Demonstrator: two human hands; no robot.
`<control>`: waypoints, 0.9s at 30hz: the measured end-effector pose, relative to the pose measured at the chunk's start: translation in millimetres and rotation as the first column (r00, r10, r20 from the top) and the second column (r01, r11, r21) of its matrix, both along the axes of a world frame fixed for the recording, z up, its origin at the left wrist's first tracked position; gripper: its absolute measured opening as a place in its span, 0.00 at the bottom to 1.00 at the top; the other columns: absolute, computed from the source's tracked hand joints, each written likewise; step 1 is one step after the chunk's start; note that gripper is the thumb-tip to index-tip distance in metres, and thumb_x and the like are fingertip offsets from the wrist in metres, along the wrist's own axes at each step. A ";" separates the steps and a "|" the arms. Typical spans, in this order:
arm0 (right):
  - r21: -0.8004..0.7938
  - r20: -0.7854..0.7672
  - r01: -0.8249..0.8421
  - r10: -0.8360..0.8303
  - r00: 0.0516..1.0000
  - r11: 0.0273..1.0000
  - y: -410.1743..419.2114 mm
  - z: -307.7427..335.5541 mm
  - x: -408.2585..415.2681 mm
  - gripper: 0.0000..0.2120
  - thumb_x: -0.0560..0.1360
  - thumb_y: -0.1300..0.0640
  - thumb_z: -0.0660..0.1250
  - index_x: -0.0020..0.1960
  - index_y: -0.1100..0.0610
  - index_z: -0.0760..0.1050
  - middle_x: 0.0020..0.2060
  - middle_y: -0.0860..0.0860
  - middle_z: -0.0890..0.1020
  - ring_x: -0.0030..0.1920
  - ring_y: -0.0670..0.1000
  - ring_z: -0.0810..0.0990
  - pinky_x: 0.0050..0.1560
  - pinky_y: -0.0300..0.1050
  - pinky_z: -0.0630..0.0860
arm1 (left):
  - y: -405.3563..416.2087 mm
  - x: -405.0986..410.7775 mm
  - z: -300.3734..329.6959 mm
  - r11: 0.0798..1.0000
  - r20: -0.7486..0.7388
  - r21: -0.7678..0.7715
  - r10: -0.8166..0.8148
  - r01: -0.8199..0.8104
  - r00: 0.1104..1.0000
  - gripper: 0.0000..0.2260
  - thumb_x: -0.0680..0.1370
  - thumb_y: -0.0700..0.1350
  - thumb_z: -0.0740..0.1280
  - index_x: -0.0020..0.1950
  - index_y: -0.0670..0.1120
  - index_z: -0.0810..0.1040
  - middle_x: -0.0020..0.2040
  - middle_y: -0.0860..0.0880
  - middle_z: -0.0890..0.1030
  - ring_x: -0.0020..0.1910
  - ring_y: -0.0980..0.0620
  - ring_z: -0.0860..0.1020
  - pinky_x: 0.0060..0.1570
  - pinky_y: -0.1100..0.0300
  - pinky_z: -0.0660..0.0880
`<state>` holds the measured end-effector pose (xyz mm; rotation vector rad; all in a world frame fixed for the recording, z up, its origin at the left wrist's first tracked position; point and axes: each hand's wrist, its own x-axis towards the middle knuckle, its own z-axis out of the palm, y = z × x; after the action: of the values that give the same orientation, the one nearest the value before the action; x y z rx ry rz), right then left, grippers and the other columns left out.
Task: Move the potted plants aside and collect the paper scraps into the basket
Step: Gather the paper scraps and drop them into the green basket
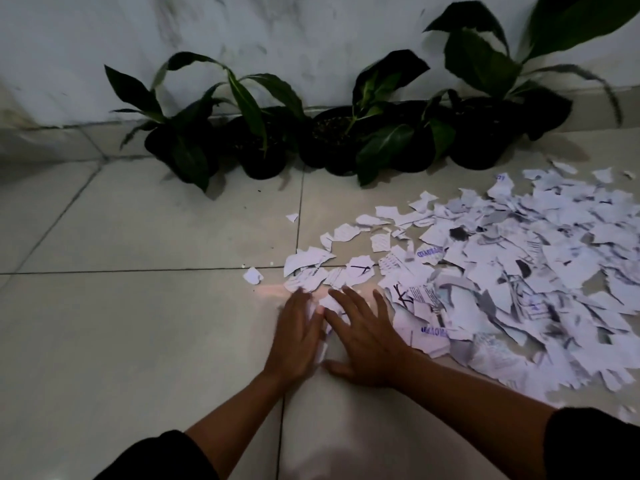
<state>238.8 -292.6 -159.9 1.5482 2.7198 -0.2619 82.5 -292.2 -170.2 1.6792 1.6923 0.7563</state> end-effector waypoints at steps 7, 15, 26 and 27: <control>0.090 0.012 -0.102 0.101 0.995 0.991 14.5 -15.6 -20.1 0.26 0.69 0.30 0.52 0.63 0.34 0.71 0.68 0.54 0.74 0.67 0.59 0.73 0.58 0.71 0.68 | 25.6 -36.5 4.6 0.908 -0.128 0.258 0.371 -0.330 0.920 0.22 0.77 0.54 0.55 0.65 0.42 0.70 0.64 0.43 0.73 0.62 0.42 0.72 0.62 0.51 0.68; 0.114 -0.089 0.310 -0.301 0.949 0.944 46.8 -6.4 -1.2 0.36 0.62 0.36 0.67 0.68 0.43 0.68 0.72 0.60 0.67 0.71 0.65 0.65 0.62 0.74 0.62 | 43.4 -52.7 -6.1 0.997 -0.386 -0.054 0.029 -0.053 0.922 0.34 0.75 0.61 0.46 0.77 0.43 0.56 0.78 0.45 0.56 0.77 0.47 0.53 0.74 0.52 0.51; -0.072 0.101 0.638 -0.630 0.770 0.767 65.4 11.2 47.3 0.55 0.58 0.21 0.62 0.73 0.35 0.34 0.74 0.59 0.30 0.72 0.66 0.27 0.64 0.76 0.33 | 88.6 0.7 4.5 0.924 -0.371 -0.294 -0.346 0.245 0.862 0.65 0.48 0.79 0.63 0.72 0.61 0.28 0.75 0.44 0.30 0.74 0.44 0.29 0.72 0.42 0.34; -0.048 0.114 0.656 -0.649 0.752 0.753 64.5 13.3 53.7 0.56 0.57 0.20 0.61 0.73 0.35 0.33 0.74 0.60 0.30 0.72 0.66 0.26 0.63 0.77 0.33 | 91.4 10.7 3.1 0.912 -0.370 -0.294 -0.386 0.287 0.845 0.64 0.49 0.78 0.64 0.72 0.61 0.28 0.76 0.43 0.30 0.74 0.43 0.29 0.72 0.42 0.34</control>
<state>292.6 -228.1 -146.6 2.3625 1.9541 -0.2852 93.2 -200.8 -167.1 1.9967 1.6061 0.0198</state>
